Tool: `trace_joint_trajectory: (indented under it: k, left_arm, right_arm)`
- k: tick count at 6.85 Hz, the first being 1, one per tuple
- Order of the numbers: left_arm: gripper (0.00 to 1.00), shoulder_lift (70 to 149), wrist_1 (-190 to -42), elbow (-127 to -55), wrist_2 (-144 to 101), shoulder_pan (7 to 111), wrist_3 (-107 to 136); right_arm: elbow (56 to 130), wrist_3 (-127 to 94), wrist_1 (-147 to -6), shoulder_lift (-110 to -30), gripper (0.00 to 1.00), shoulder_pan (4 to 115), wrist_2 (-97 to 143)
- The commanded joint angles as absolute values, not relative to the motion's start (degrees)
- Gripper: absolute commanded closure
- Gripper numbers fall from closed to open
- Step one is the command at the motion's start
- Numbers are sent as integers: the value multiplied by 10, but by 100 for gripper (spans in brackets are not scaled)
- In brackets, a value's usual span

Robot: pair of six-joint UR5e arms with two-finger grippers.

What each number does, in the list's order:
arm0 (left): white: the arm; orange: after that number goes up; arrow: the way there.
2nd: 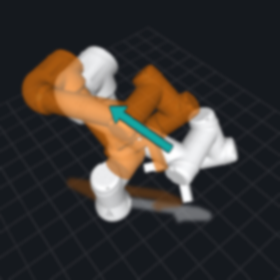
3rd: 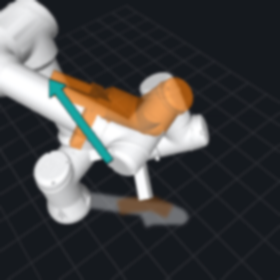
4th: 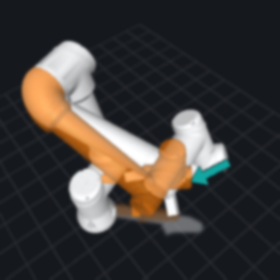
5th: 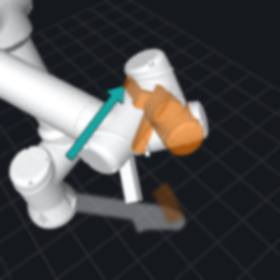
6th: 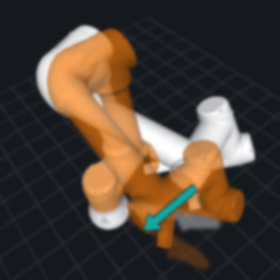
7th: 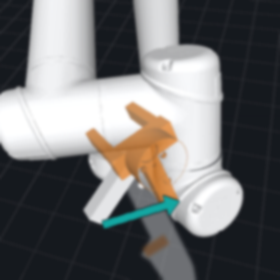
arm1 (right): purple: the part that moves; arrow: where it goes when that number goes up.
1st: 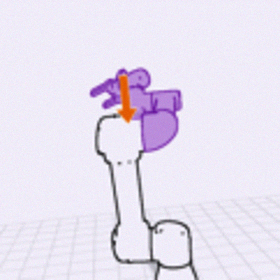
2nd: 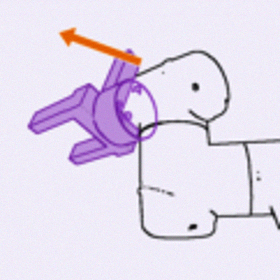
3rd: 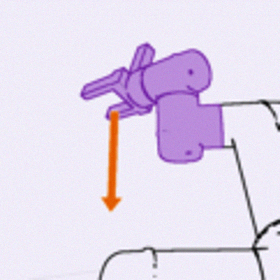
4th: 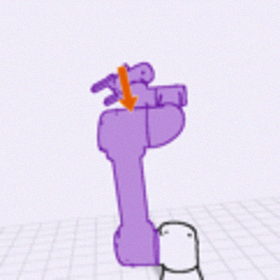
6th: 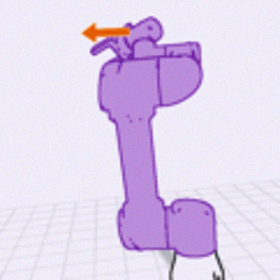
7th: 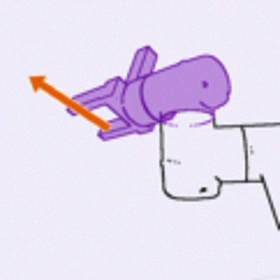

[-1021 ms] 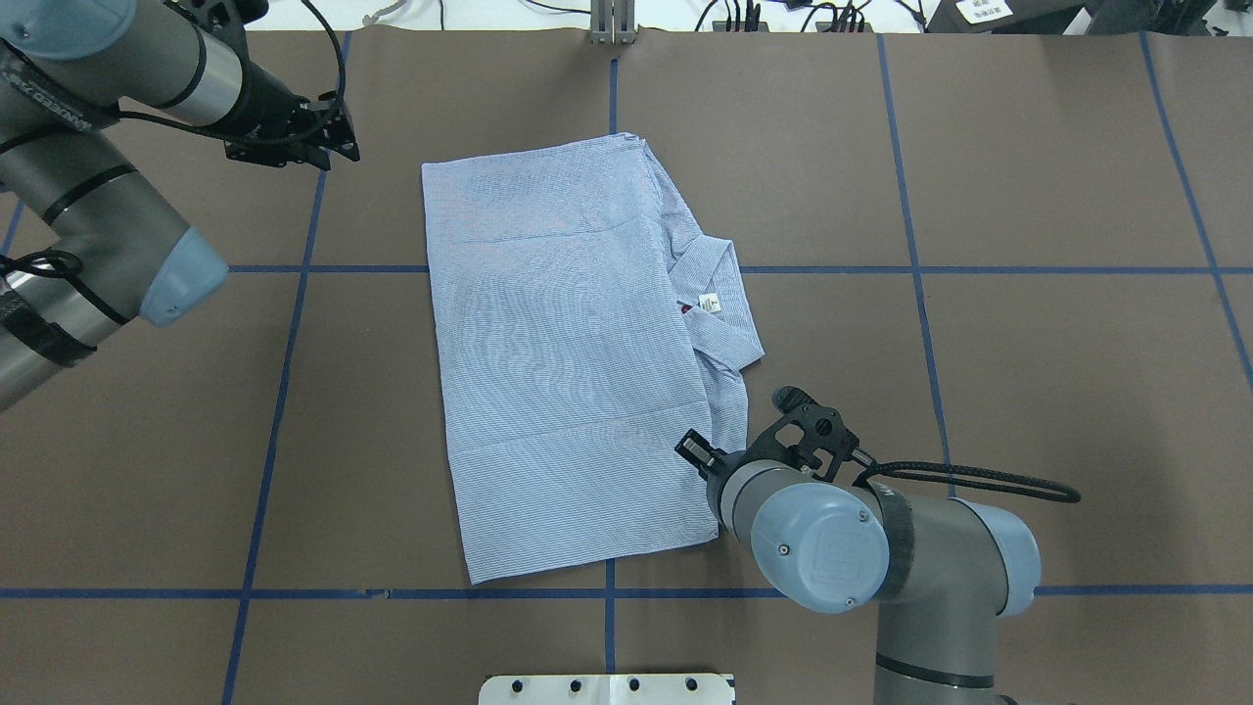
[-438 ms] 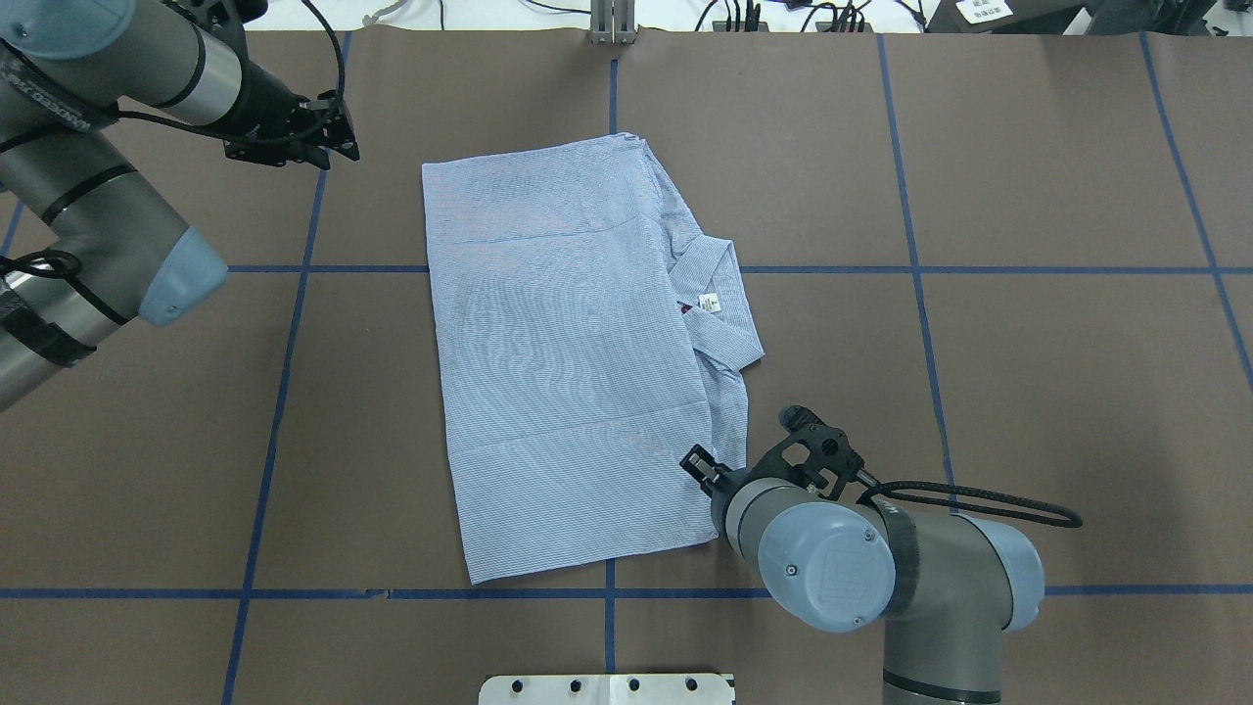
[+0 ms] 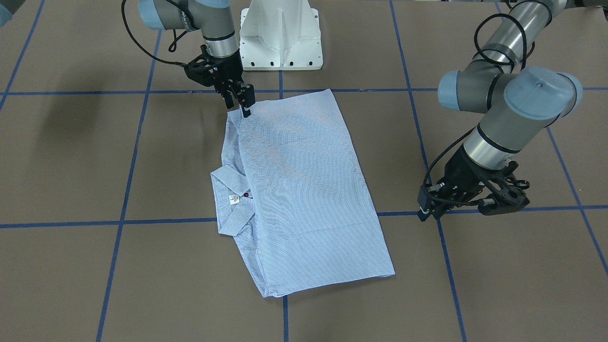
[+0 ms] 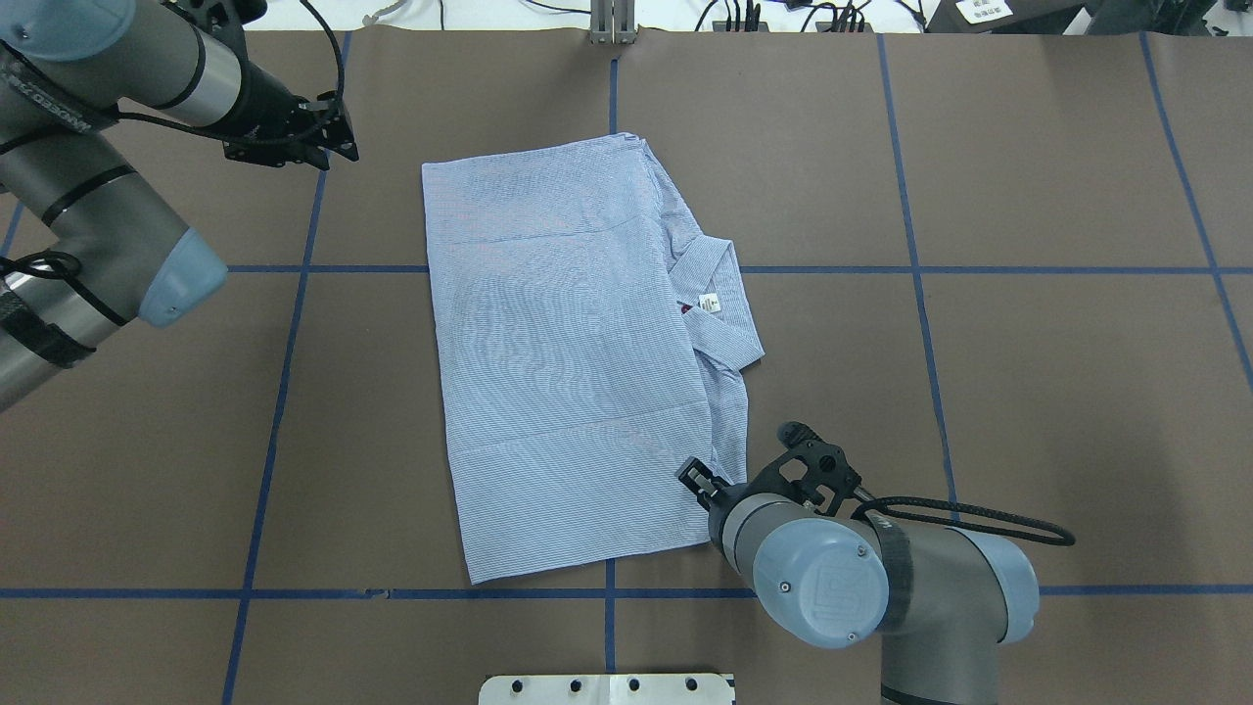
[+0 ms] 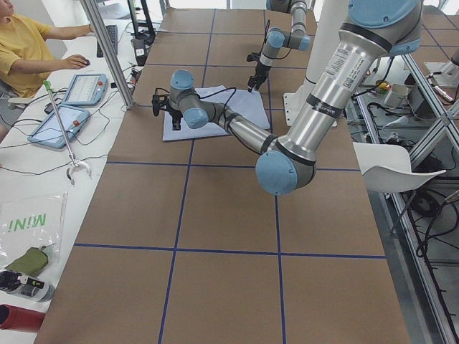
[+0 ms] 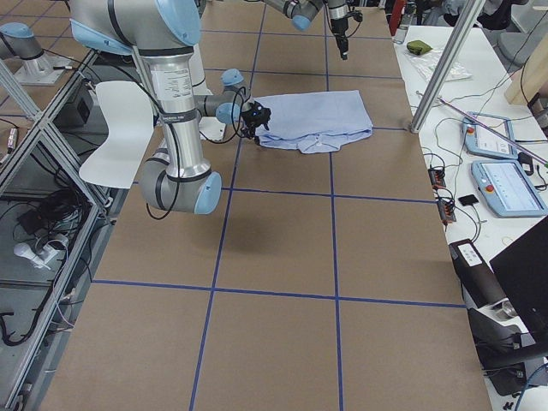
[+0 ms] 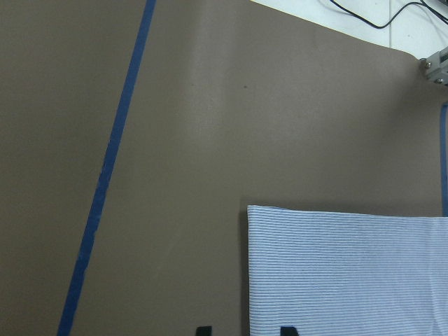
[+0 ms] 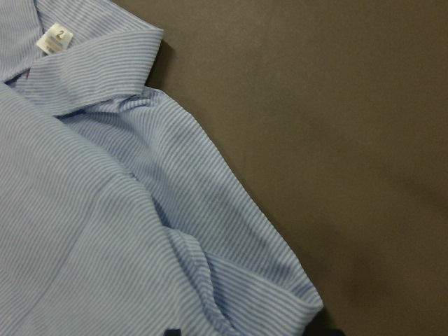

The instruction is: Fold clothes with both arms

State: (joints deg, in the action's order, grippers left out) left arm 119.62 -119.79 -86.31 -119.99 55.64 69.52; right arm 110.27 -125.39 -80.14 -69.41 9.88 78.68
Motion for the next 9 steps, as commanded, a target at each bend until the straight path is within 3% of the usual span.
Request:
trace_joint_trajectory:
  k: [1,3,4,5,9]
  left_arm:
    - [56,1196,-1198,-864,-1200,556,695]
    - [56,1194,-1198,-866,-1200,557,695]
    - [56,1193,-1198,-867,-1200,557,695]
    - [56,1192,-1198,-867,-1200,557,695]
    - [54,1191,-1185,-888,-1200,556,701]
  right_arm:
    - [1097,-1255,-802,-693,27,96,787]
    - [1093,-1257,-801,-691,47,96,787]
    - [1093,-1272,-801,-687,89,98,786]
    - [1092,-1287,-801,-690,100,97,787]
    - [1099,-1288,-802,-688,100,98,787]
